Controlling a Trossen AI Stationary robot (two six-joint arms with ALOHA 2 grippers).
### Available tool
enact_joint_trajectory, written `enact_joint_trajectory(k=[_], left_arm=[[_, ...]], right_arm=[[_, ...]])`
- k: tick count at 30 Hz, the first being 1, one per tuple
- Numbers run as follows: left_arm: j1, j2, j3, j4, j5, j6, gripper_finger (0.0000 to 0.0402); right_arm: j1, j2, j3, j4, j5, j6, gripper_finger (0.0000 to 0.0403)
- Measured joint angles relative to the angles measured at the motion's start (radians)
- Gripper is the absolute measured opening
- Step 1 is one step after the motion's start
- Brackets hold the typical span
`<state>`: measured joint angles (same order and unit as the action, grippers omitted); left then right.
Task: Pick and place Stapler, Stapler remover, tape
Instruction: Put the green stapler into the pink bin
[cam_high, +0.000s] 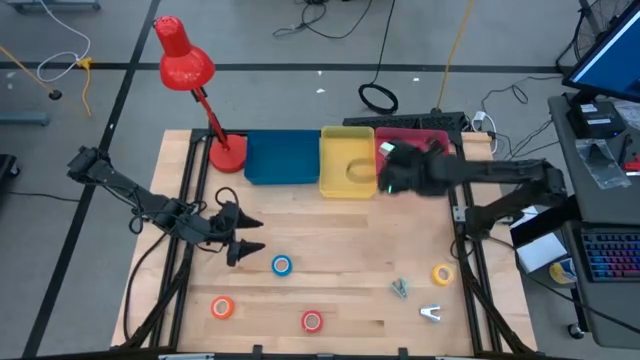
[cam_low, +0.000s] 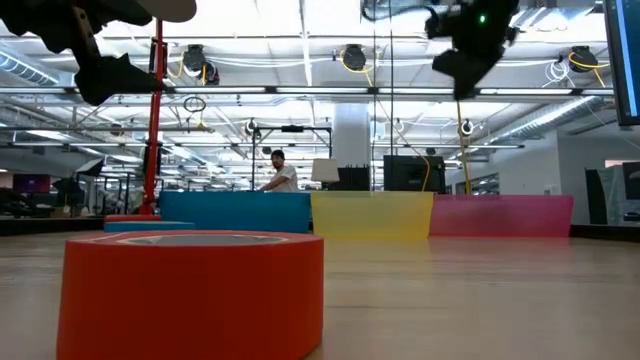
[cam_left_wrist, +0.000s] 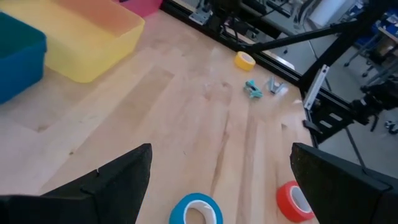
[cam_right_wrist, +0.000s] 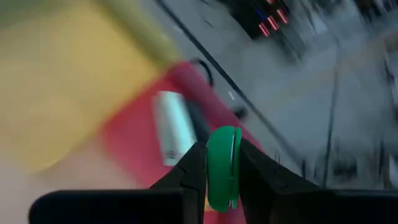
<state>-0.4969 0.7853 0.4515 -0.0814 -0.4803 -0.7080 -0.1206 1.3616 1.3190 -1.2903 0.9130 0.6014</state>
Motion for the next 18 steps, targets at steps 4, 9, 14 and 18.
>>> enact_joint_trajectory(k=[4,9,14,18], left_arm=[[0.0,0.0,0.0,0.0,-0.026,0.007,0.0379],[0.0,0.0,0.0,-0.001,-0.024,0.006,0.0379],[0.0,0.0,0.0,-0.002,-0.021,0.006,0.0379],[0.0,0.0,0.0,-0.006,-0.021,0.006,0.0379]], right_arm=[[-0.208,-0.003,0.0,-0.009,0.0,0.044,0.005],[-0.438,0.034,-0.011,0.048,-0.072,-0.006,0.005],[-0.616,0.045,-0.107,0.146,-0.209,-0.064,0.0051],[-0.686,0.045,-0.238,0.238,-0.343,-0.07,0.0052]])
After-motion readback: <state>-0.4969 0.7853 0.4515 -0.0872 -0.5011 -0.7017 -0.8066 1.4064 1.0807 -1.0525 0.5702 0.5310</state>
